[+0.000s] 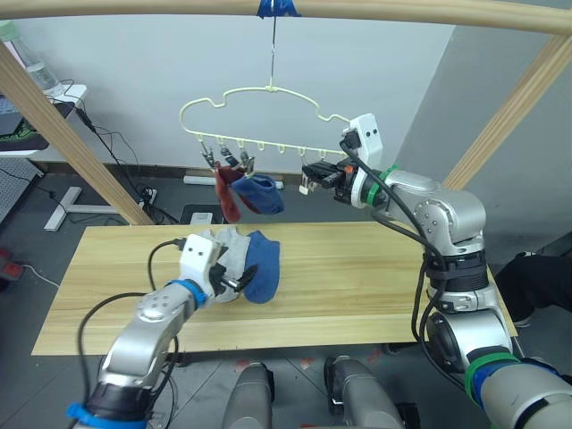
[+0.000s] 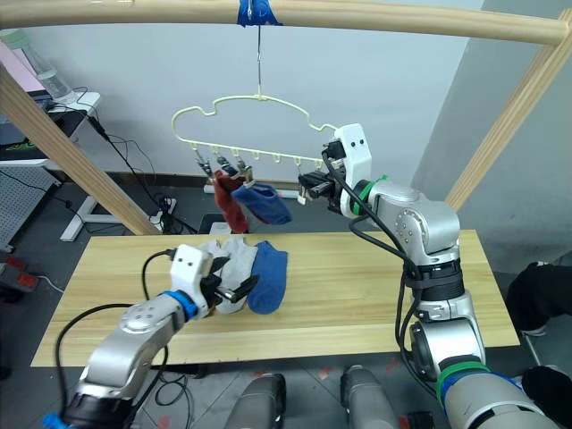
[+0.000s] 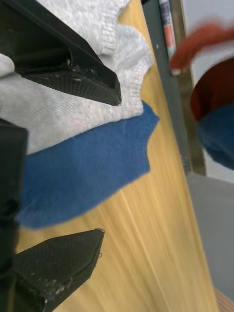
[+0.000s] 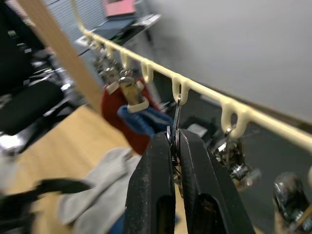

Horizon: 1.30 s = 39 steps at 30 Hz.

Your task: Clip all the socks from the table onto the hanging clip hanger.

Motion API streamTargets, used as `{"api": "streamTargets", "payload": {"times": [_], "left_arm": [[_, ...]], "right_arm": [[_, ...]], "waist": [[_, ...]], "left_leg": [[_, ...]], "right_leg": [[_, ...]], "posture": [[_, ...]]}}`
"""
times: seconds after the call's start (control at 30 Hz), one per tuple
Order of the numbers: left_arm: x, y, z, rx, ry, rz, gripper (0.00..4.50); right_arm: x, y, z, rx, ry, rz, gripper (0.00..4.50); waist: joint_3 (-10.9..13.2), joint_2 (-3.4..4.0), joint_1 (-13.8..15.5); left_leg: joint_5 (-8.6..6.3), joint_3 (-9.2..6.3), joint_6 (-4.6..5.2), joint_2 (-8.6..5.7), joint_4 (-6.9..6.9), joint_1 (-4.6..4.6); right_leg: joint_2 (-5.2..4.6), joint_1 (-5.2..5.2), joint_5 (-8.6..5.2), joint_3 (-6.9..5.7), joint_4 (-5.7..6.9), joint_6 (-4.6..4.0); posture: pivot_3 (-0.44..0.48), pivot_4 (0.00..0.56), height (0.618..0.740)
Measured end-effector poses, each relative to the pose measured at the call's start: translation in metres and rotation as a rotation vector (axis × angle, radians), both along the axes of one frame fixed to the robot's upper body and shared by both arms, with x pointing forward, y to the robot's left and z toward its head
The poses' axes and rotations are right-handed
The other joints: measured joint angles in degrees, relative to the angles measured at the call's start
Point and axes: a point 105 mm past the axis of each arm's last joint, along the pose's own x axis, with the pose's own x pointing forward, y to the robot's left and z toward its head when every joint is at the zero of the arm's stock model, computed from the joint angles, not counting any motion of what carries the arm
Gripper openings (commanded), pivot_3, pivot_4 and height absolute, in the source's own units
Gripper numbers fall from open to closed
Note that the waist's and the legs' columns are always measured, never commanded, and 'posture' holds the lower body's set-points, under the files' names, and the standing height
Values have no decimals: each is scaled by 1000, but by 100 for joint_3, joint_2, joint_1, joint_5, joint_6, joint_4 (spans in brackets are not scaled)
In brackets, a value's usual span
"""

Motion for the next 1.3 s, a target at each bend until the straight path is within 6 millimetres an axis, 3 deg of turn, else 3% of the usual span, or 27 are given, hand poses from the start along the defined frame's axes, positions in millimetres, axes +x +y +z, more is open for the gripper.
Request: {"api": "streamTargets", "payload": {"times": [0.2,0.33,0.4,0.53,0.73,0.9,1.07,1.3], "left_arm": [[13,7,-6,48,-18,70,4500],[18,50,-8,72,-16,246,4500],[17,60,-7,79,-10,258,4500],[15,40,-15,59,21,169,4500],[21,-14,-23,19,31,20,4500],[46,-36,-31,83,31,-38,4500],[60,-38,-44,162,68,-38,4500],[61,-48,-50,165,122,-86,4500]], "right_arm": [[-1,-4,2,-8,7,-3,34],[1,-6,4,-11,-4,-17,34],[2,-7,4,-11,-7,-29,34],[4,-6,3,-7,-2,-35,34],[7,-6,6,-7,-6,-53,34],[9,-8,8,-4,-9,-63,34],[9,-8,9,-4,-10,-70,34],[11,-9,10,-7,-12,-85,34]], "waist": [[0,-1,-60],[-1,-1,-77],[-1,-1,-65],[-1,-2,-41],[-2,-3,-49],[-2,-3,-73],[-2,-3,-99],[-3,-4,-86]], "left_leg": [[-3,0,5,1,1,-15],[-3,-2,6,4,3,-14],[-3,-1,6,2,4,-15],[-3,3,6,-11,9,-23],[-3,4,6,-12,12,-23],[-3,3,7,-7,15,-19],[-3,7,8,-7,13,-21],[-4,7,8,-11,18,-21]], "right_leg": [[-2,-14,2,0,2,2],[-1,-16,2,-3,7,2],[-2,-16,2,-2,7,2],[-14,-15,5,1,1,7],[-15,-15,8,1,4,10],[-4,-15,9,1,13,9],[-4,-16,13,5,10,4],[-8,-12,16,5,10,4]], "posture": [[39,219,740],[45,215,740],[45,213,740],[39,209,740],[15,211,740],[-10,211,740],[-27,211,740],[-44,211,740]]}}
